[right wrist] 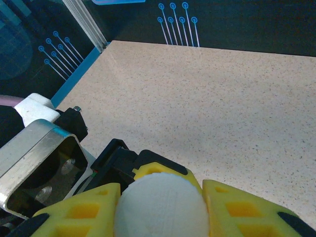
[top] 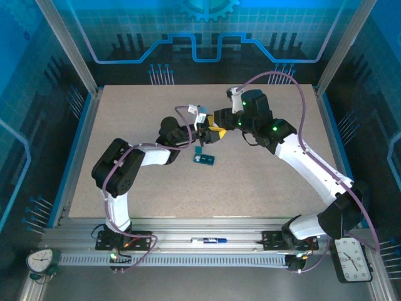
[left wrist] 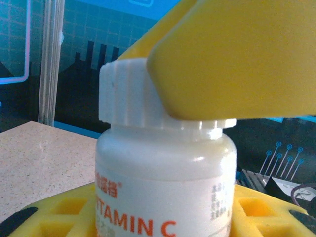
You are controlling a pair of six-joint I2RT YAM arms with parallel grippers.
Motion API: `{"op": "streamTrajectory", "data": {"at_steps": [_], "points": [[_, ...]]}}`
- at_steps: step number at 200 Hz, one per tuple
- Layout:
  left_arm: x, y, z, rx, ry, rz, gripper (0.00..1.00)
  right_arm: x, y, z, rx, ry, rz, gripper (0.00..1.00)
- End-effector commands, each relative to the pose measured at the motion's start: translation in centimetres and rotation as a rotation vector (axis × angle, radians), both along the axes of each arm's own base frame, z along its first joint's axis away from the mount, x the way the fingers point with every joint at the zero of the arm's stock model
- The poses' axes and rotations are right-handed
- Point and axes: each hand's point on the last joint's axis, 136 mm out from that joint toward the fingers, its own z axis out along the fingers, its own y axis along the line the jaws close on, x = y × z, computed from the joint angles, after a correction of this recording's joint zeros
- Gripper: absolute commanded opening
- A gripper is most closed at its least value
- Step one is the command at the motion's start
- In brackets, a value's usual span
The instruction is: Sort the pills into containers
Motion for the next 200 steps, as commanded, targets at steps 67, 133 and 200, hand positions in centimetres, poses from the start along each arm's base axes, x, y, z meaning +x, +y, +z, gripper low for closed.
{"op": "streamTrajectory", "data": {"at_steps": [67, 133, 200], "points": [[0.2, 0.7, -2.9, 0.012, -0.005, 0.077, 0.99, 3.1, -3.5, -5.4, -0.019, 0.092, -0.143, 0.24], [-0.8, 3.0, -5.2, 0.04, 0.03, 0.197, 0.99, 5.4, -8.5, -9.0, -0.057, 0.064, -0.275, 0.24], [-0.2, 4.5, -4.4, 0.05, 0.042, 0.279, 0.99, 6.5, -12.8, -13.4, -0.168, -0.033, -0.418, 0.24]]}}
